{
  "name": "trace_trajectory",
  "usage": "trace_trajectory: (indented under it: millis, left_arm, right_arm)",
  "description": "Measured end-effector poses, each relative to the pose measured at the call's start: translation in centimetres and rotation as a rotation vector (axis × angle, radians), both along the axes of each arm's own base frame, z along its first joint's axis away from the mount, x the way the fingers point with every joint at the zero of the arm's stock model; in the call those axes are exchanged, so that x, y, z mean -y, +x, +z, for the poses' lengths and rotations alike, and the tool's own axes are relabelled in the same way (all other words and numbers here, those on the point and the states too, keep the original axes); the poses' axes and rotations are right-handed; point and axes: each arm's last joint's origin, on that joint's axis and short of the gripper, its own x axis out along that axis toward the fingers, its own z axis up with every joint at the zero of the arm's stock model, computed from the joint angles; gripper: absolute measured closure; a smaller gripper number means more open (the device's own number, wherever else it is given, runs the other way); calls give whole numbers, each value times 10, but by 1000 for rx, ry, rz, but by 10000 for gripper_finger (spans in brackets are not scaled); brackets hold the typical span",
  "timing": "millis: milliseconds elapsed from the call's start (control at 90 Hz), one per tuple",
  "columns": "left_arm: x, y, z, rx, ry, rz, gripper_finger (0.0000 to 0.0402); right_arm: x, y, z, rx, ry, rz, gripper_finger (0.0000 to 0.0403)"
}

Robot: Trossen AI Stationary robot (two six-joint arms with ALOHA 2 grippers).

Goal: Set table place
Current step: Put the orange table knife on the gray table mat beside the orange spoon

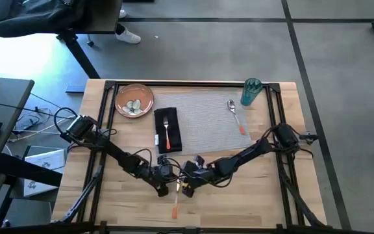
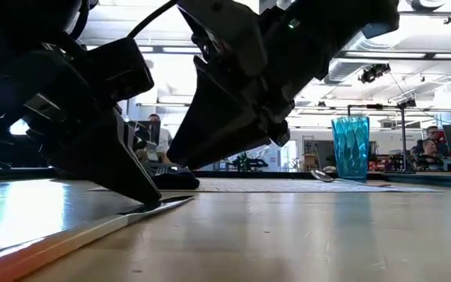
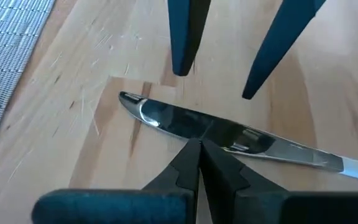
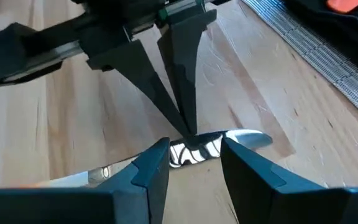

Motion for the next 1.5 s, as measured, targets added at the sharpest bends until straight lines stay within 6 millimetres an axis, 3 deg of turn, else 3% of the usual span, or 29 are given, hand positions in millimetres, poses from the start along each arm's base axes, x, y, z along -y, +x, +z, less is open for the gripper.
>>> trace_trajectory:
  millis: [100, 278, 478, 1278, 1500]
  left_arm:
    - [0, 0, 2, 4, -15, -1, 402]
    - [2, 1, 11, 45, -28, -26, 402]
    - [0, 2, 10, 39, 1, -40, 402]
    - [-9, 8, 0, 5, 12, -69, 402]
    - [-9, 8, -1, 0, 9, -74, 402]
  right_arm:
    - [0, -2, -2, -22, 44, -32, 277]
    - [6, 0, -4, -24, 388, -354, 277]
    - [3, 3, -21, -20, 554, -548, 277]
    - [-12, 0, -28, 5, 670, -636, 277]
    - [-15, 7, -44, 51, 737, -665, 277]
